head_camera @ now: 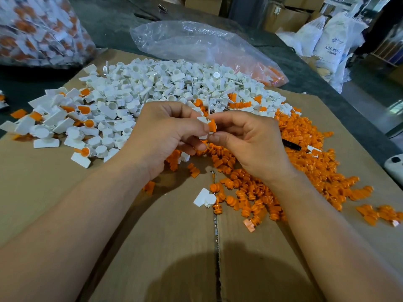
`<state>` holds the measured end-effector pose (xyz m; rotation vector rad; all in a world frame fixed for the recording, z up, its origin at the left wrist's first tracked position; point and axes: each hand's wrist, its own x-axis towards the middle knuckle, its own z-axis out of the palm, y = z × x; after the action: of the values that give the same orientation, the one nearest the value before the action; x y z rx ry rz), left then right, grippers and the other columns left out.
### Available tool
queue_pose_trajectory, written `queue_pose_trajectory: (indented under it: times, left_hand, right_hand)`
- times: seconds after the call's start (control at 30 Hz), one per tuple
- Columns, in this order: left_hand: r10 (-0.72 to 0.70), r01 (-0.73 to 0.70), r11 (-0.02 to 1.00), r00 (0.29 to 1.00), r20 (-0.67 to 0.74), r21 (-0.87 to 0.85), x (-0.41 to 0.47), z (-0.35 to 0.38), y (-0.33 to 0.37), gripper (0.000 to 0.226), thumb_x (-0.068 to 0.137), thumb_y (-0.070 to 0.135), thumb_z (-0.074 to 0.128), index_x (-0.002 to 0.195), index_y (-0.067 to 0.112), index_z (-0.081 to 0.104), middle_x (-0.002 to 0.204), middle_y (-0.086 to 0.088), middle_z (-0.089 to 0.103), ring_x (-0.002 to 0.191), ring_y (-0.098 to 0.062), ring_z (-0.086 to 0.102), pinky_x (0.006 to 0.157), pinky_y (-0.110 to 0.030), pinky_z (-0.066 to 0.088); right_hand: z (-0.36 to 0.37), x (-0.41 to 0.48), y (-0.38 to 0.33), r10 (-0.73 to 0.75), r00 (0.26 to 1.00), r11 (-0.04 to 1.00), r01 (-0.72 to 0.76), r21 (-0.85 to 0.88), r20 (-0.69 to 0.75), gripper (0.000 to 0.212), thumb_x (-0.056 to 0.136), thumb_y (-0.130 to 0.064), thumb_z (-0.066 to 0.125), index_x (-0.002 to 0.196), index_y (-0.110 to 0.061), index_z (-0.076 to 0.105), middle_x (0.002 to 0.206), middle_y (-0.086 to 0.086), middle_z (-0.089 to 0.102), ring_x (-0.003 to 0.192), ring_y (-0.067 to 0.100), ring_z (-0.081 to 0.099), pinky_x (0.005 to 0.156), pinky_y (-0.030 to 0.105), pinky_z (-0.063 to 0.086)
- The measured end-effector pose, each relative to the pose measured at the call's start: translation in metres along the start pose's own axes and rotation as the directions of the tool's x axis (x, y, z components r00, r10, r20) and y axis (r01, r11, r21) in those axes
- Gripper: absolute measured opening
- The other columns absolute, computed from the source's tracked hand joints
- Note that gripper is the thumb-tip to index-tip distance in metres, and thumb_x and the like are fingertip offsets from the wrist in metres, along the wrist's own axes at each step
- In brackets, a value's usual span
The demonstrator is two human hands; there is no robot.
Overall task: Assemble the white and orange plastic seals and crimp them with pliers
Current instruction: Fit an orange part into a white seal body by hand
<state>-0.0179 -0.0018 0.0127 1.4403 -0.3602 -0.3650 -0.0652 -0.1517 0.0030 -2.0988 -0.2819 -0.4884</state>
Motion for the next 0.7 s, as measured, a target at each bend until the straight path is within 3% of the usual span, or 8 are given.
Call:
queue_pose_trajectory:
  times: [0.4, 0.5, 0.7]
  left_hand:
    - [-0.007, 0.007, 1.0, 1.0, 0.002, 0.003, -0.0004, -0.0011, 0.0003, 0.014, 0.073, -0.004, 0.068, 0.065, 0.005, 0.061, 0.049, -0.003, 0.062, 0.041, -0.013, 0.059, 0.041, -0.017, 0.045]
    - [-0.004, 0.004, 1.0, 1.0, -0.003, 0.011, 0.0, -0.0015, 0.0001, 0.012, 0.073, -0.005, 0.067, 0.067, 0.002, 0.059, 0.05, -0.005, 0.061, 0.042, -0.014, 0.06, 0.043, -0.019, 0.046]
    - [0.01, -0.01, 1.0, 1.0, 0.012, 0.024, -0.001, -0.0002, 0.0001, 0.018, 0.073, -0.01, 0.065, 0.063, 0.005, 0.061, 0.049, -0.003, 0.062, 0.041, -0.013, 0.06, 0.042, -0.019, 0.047]
  right_hand:
    - [-0.0028, 0.0002, 0.0008, -0.03, 0.999, 0.999, 0.03, -0.025, 0.023, 0.048, 0.074, 0.003, 0.069, 0.105, -0.031, 0.057, 0.092, -0.012, 0.063, 0.087, 0.003, 0.065, 0.078, 0.018, 0.053]
    - [-0.0037, 0.0006, -0.0004, -0.059, 0.998, 0.997, 0.059, -0.04, -0.004, 0.055, 0.071, -0.003, 0.073, 0.116, -0.026, 0.051, 0.097, -0.015, 0.059, 0.087, 0.0, 0.062, 0.076, 0.016, 0.052]
    - [-0.0022, 0.0009, -0.0002, -0.156, 0.987, 0.984, 0.153, -0.089, -0.03, 0.042, 0.073, -0.007, 0.071, 0.111, -0.016, 0.056, 0.092, -0.009, 0.061, 0.087, 0.008, 0.063, 0.078, 0.023, 0.054]
